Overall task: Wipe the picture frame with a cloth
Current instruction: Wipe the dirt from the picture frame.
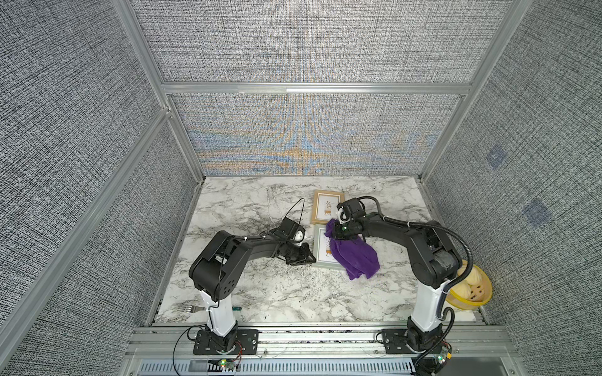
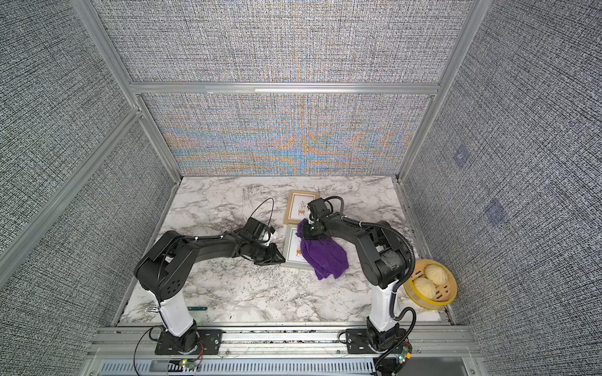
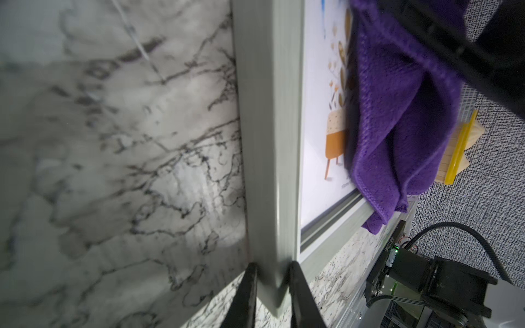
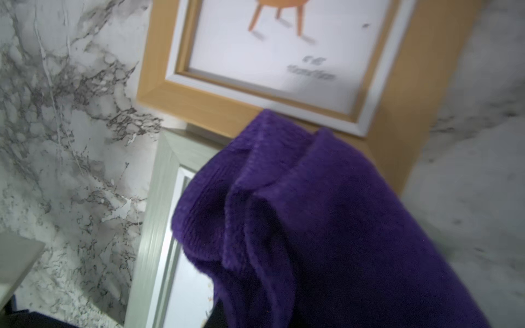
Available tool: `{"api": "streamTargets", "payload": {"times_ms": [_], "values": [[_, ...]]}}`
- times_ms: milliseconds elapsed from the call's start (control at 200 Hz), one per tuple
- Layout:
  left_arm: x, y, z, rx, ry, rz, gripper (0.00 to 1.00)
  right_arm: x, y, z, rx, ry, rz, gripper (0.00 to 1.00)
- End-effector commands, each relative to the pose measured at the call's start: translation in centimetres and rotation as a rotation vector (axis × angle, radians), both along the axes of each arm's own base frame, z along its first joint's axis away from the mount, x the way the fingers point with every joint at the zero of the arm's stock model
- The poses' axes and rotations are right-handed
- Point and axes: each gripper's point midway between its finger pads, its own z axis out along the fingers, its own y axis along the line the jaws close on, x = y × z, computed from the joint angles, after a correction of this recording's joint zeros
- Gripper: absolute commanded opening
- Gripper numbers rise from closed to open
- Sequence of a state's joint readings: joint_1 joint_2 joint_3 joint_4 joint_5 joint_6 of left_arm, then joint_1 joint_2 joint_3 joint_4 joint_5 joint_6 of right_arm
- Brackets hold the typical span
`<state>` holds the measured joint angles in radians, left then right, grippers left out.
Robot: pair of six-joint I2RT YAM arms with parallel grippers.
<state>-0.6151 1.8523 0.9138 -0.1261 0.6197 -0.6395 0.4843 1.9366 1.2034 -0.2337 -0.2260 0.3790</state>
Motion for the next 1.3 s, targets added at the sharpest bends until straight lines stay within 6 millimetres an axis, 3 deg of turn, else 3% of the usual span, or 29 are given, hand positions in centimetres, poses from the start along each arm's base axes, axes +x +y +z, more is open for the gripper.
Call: {"api": "streamTargets", "payload": {"times_ms": [0,65,295,430,545,701,816,901,1041,1141,1296], "values": [[-2.7,5.3,-4.4,0.306,0.112,0.039,0.19,-4.3,2.2,-1.7,0.021,0.12,0.131,0.0],[-2.7,5.2,-4.5,0.304,0.114,0.033,0.19,-3.9,1.9,-2.3,0.006,0.123,0.096,0.0],[-3.4,5.6,-4.9,0.313,0.131,0.02,0.19,0.8,-2.8,-3.4,-0.141,0.084,-0.169,0.0],[-3.5,5.6,-4.9,0.308,0.13,0.023,0.19,1.4,-2.8,-2.5,-0.108,0.057,-0.181,0.0],[-3.5,5.5,-4.8,0.304,0.131,0.023,0.19,0.3,-0.7,-1.6,-0.013,0.046,-0.075,0.0],[-3.5,5.2,-4.4,0.285,0.128,0.014,0.19,-3.7,2.2,-1.3,0.028,0.061,0.095,0.0],[-3.9,5.0,-3.6,0.259,0.127,0.0,0.19,-5.0,2.9,-1.5,0.037,0.068,0.121,0.0],[-4.1,5.1,-3.4,0.259,0.126,-0.014,0.19,-3.9,2.7,-1.6,0.016,0.049,0.081,0.0],[-4.1,5.2,-4.1,0.277,0.144,-0.025,0.19,-0.1,-0.7,-2.8,-0.151,0.03,-0.118,0.0],[-4.3,5.3,-4.6,0.284,0.153,-0.021,0.19,1.7,-2.3,-3.3,-0.178,0.028,-0.205,0.0],[-4.5,5.5,-4.7,0.289,0.155,-0.021,0.19,2.0,-1.6,-2.1,-0.12,0.009,-0.163,0.0]]}}
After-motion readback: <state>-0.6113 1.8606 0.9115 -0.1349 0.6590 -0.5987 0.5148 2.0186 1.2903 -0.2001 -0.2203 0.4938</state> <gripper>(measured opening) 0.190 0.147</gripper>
